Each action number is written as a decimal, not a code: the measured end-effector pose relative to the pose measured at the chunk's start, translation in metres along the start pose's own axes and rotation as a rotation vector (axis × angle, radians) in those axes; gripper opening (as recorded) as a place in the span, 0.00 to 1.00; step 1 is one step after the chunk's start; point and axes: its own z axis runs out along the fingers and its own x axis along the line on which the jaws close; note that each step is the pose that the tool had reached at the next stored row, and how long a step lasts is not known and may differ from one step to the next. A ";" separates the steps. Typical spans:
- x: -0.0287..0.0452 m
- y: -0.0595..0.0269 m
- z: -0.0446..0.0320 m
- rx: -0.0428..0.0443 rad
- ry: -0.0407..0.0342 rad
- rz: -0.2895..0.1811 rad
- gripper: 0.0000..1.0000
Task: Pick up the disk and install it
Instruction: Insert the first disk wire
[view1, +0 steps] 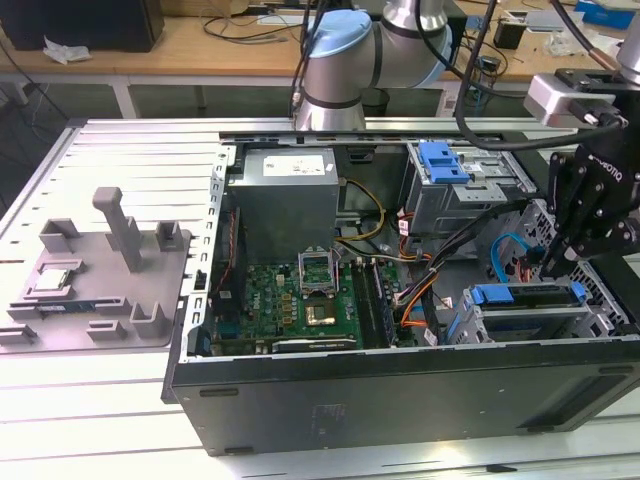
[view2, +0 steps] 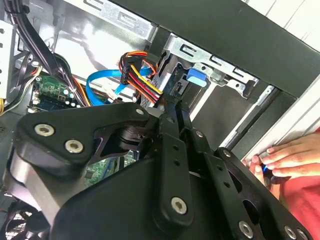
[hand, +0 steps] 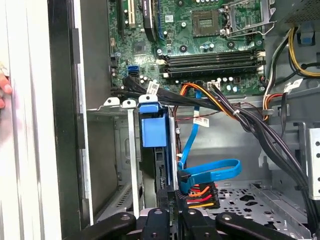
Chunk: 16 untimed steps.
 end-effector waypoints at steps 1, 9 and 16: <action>0.0008 0.0001 0.0001 0.0003 -0.0041 -0.002 0.16; 0.0104 0.0021 0.0019 0.0058 -0.0465 -0.029 0.16; 0.0123 0.0020 0.0021 0.0056 -0.0504 -0.029 0.16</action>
